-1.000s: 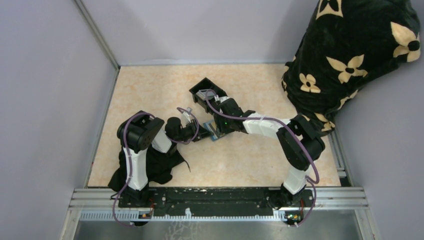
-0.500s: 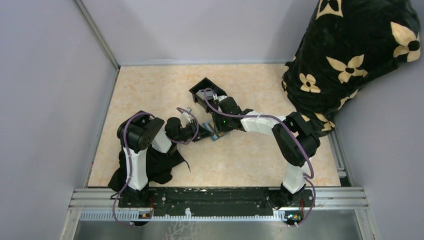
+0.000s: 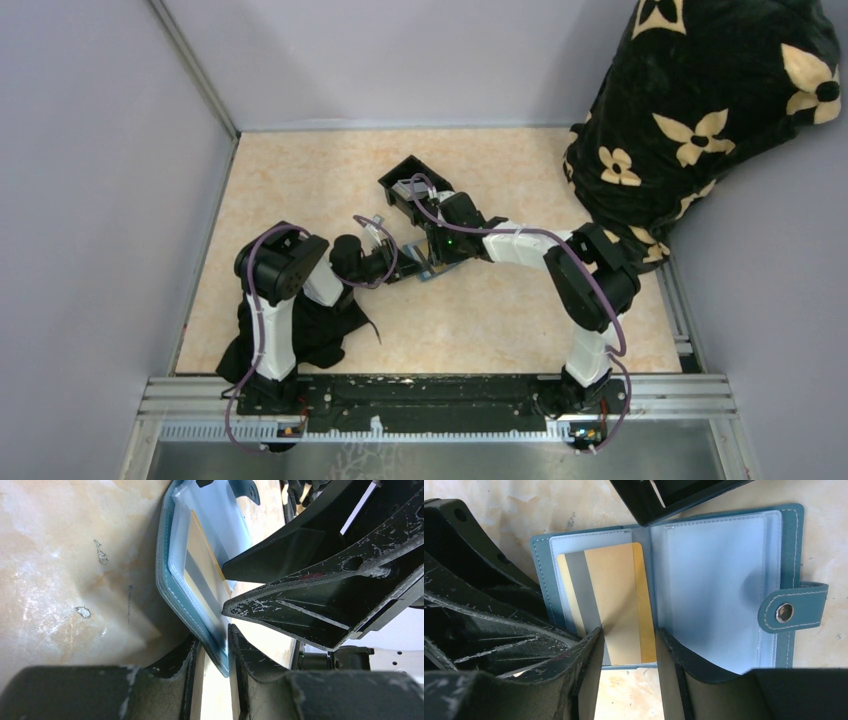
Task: Put the credit cards into the card holder
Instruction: Insert the credit card into the card holder.
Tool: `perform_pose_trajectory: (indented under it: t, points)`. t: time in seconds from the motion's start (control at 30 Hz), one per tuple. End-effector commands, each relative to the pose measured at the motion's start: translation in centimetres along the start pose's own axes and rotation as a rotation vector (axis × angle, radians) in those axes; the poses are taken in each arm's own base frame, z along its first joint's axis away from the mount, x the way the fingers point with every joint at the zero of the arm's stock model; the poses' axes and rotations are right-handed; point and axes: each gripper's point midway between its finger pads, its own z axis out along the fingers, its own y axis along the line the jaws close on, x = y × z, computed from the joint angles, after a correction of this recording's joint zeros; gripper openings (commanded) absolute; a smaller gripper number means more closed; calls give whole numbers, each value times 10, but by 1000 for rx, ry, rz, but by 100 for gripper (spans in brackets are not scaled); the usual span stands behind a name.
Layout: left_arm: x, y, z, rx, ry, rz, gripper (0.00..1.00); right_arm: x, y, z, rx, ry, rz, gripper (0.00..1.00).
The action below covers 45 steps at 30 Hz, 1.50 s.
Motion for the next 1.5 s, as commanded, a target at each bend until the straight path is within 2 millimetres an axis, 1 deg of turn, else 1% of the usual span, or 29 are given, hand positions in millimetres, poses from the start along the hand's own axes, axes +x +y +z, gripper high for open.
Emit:
perform_pose_trajectory:
  t: [0.0, 0.53, 0.8, 1.17, 1.47]
  points:
    - [13, 16, -3, -41, 36, -28, 30, -12, 11, 0, -51, -24, 25, 42]
    - [17, 22, -1, -55, 52, -32, 30, -20, 29, -3, -135, -42, 72, 40]
    - [16, 22, 1, -53, 54, -36, 30, -23, 38, -4, -172, -44, 92, 40]
    - [19, 23, 2, -50, 61, -43, 30, -15, 50, 4, -203, -11, 101, 40]
    - [19, 24, 3, -51, 62, -46, 30, -13, 54, 3, -214, -8, 102, 40]
